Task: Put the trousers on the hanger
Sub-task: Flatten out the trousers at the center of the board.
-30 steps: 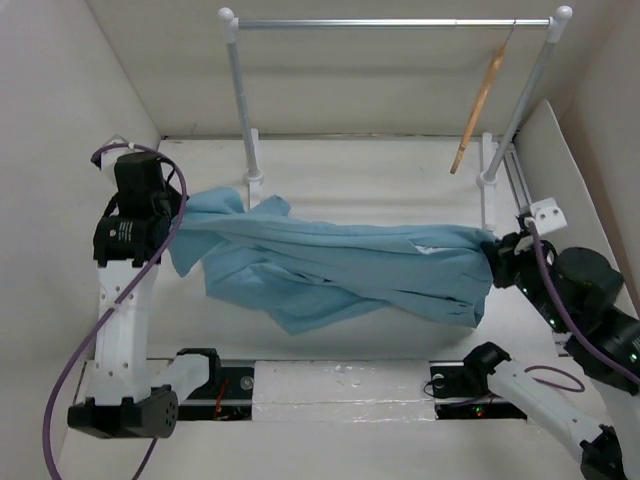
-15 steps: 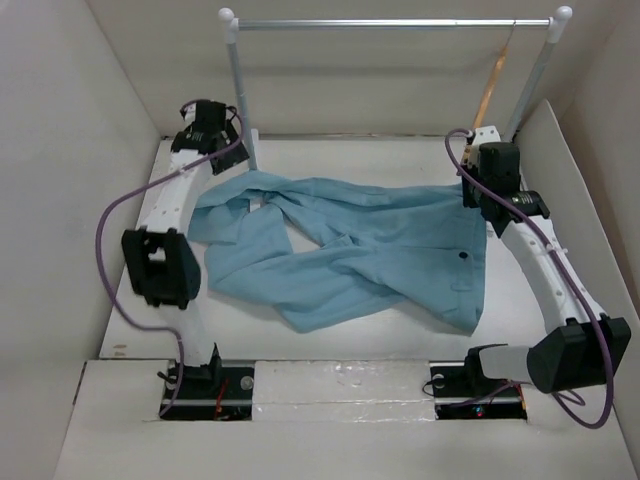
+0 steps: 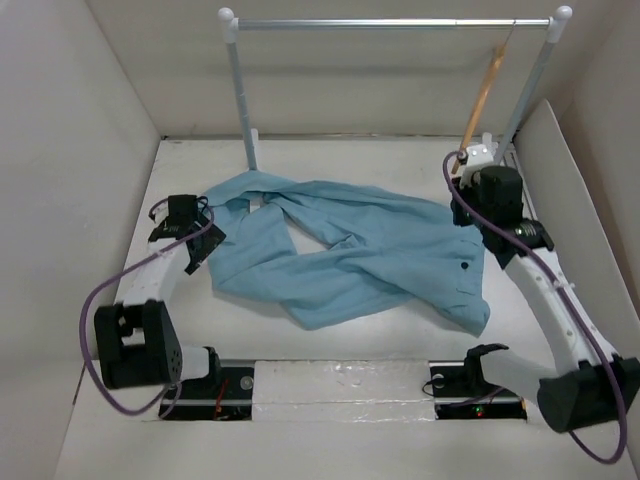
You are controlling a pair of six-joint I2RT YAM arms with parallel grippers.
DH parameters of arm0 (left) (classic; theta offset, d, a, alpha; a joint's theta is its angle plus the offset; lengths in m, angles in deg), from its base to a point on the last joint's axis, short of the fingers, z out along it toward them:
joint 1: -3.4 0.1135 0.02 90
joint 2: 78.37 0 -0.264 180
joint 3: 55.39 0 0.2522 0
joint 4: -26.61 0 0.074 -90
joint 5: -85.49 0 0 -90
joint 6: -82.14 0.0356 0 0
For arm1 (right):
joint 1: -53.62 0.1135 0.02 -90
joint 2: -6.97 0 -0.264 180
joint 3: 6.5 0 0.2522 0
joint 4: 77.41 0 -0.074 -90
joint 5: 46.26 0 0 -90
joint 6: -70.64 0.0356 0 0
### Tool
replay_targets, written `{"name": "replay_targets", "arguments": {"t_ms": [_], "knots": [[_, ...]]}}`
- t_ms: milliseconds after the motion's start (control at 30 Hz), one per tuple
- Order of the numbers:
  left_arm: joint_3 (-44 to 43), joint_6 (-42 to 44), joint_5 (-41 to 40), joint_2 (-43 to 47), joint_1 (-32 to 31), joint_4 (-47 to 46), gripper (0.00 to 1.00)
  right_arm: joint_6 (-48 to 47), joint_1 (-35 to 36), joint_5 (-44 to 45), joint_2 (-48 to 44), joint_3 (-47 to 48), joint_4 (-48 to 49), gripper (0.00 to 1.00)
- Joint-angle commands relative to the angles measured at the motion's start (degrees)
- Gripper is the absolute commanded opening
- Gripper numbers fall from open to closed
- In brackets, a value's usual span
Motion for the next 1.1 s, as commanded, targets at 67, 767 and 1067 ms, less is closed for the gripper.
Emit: {"name": "replay_targets", "arguments": {"t_ms": [67,767,1067], "knots": [[-4.69,-2.88,1.51,-8.07,0.58,-7.35,0.69,0.57,6.93,-10.07,-16.09,-11.85,-1.76,0.00],[-12.17,-2.36,-1.47,-23.47,0.58,-13.51,0.00,11.10,29.70,-10.43,-14.28,-23.20,-1.50,0.51],[-15.43,1.95,-12.55,-7.23,0.58,-5.60,0.00,10.41,30.23,-11.22,-11.03,-24.88,1.32,0.66]]}}
